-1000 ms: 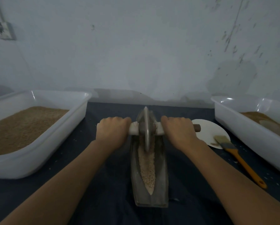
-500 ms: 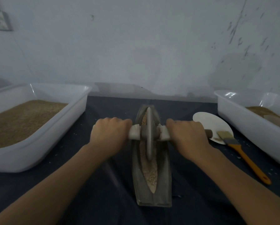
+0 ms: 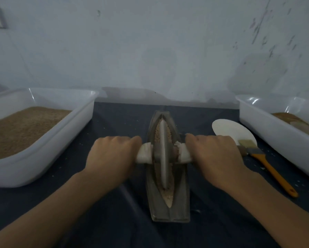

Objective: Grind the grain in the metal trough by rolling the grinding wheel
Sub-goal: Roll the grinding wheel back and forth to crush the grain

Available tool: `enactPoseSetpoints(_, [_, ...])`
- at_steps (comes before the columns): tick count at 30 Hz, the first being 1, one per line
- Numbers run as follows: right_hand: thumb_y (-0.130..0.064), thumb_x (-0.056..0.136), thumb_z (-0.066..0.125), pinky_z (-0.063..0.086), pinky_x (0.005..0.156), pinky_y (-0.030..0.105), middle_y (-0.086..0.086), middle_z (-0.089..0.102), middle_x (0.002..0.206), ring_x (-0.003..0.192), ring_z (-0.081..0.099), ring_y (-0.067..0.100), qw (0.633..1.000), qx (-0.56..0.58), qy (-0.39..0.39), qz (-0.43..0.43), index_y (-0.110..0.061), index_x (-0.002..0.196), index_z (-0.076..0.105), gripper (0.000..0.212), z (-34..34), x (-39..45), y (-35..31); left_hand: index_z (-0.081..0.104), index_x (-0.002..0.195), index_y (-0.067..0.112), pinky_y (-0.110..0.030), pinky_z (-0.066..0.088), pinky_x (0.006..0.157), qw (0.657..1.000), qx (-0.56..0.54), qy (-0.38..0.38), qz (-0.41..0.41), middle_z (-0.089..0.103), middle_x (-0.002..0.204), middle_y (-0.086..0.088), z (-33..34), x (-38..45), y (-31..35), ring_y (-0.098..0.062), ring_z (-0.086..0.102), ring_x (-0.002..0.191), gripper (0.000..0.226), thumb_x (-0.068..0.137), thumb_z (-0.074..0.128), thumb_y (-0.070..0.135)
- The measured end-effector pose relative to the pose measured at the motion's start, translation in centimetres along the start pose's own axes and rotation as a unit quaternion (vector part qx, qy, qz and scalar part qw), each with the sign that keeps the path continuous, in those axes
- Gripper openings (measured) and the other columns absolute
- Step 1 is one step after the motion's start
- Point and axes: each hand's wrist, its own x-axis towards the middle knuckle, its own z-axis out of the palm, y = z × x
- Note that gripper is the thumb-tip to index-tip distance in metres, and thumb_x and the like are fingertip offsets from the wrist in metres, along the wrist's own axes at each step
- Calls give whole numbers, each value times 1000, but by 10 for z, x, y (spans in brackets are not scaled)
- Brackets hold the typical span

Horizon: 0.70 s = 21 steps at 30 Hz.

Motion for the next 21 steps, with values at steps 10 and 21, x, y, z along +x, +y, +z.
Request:
enactPoseSetpoints(10, [-20, 69, 75, 18, 48, 28, 3, 60, 69, 56, 57, 28, 999, -9, -26, 37, -19, 79, 38, 39, 51, 38, 14, 34, 72, 25, -30, 25, 49, 999, 25, -6, -37, 55, 64, 2, 33, 42, -8, -27, 53, 54, 32, 74, 66, 28])
enactPoseSetpoints(21, [-21, 72, 74, 26, 48, 29, 1, 60, 69, 55, 56, 26, 999, -14, -39, 25, -19, 80, 38, 36, 36, 27, 10, 29, 75, 27, -28, 13, 47, 998, 21, -19, -56, 34, 62, 9, 23, 34, -2, -15, 26, 52, 33, 78, 62, 33])
